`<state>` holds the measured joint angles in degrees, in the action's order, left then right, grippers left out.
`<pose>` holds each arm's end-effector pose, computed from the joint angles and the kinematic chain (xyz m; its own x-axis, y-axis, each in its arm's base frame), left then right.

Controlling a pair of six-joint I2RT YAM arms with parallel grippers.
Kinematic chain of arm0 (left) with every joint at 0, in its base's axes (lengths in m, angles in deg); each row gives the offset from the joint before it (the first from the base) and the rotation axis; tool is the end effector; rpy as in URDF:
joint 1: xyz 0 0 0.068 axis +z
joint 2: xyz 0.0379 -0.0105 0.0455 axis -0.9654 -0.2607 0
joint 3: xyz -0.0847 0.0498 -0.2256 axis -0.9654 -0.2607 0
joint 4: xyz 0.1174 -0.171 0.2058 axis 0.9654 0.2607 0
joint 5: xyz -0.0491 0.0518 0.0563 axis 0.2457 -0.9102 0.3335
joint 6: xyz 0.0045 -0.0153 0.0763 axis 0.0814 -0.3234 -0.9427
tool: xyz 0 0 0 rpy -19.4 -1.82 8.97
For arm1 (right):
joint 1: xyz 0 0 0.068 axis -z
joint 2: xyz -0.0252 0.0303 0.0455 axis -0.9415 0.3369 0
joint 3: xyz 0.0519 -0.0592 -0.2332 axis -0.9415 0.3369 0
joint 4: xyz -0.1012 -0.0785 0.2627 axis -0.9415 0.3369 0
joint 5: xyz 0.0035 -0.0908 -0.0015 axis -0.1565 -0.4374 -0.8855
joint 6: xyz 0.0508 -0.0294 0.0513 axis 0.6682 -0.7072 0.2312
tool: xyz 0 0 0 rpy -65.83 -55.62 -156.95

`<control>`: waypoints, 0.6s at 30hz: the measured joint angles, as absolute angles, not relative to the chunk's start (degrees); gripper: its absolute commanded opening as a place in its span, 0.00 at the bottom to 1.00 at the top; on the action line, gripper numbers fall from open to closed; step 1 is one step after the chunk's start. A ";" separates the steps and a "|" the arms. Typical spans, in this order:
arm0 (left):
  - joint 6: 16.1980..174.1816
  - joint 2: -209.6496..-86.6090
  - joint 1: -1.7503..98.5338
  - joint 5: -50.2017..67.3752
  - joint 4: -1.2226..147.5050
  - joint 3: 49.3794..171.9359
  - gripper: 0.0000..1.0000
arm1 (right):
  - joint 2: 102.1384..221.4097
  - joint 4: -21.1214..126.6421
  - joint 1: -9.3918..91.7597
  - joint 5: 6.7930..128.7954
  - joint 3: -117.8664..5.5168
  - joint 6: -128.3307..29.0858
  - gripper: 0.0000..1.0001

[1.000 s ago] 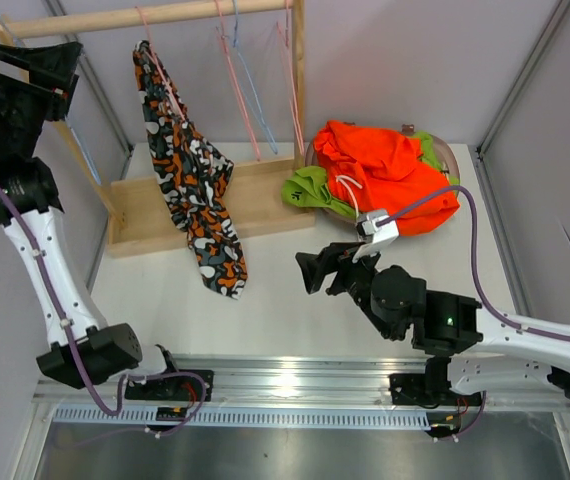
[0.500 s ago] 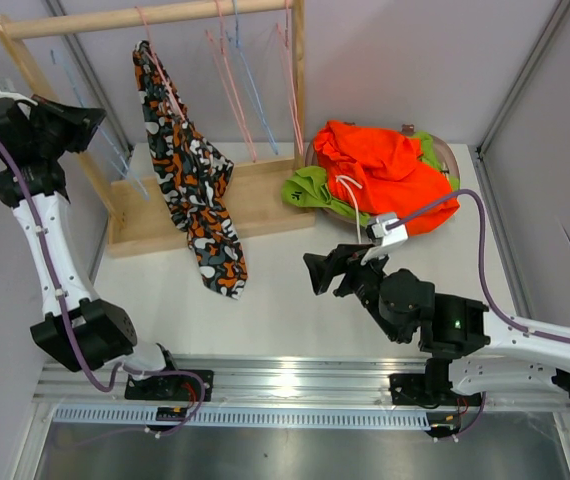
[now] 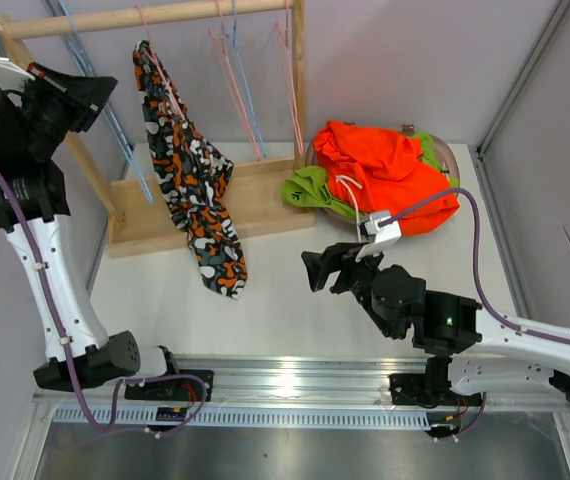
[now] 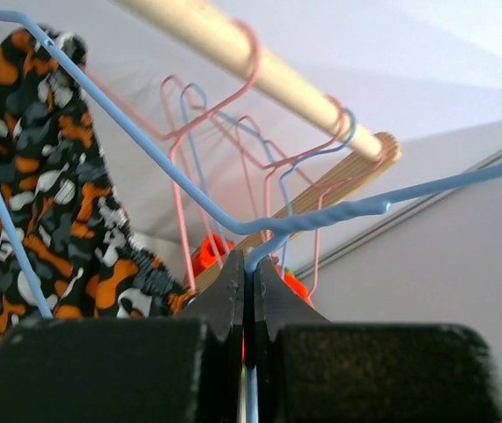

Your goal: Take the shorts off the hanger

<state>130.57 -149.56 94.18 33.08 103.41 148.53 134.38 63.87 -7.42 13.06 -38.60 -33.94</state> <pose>0.2905 0.0634 0.5572 -0.1121 -0.6905 -0.7145 0.2181 0.6844 -0.6957 0.1051 0.2542 0.3697 -0.2206 0.2118 -0.9521 -0.4616 0.8372 0.2932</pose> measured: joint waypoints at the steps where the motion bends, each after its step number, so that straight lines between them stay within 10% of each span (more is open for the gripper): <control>1: 130.70 -149.78 94.18 33.12 103.10 149.23 0.00 | 134.38 63.87 -7.31 13.06 -38.60 -33.94 0.79; 18: 135.05 -175.35 91.93 30.46 102.53 167.15 0.00 | 136.46 63.41 -2.68 15.38 -38.41 -33.98 0.79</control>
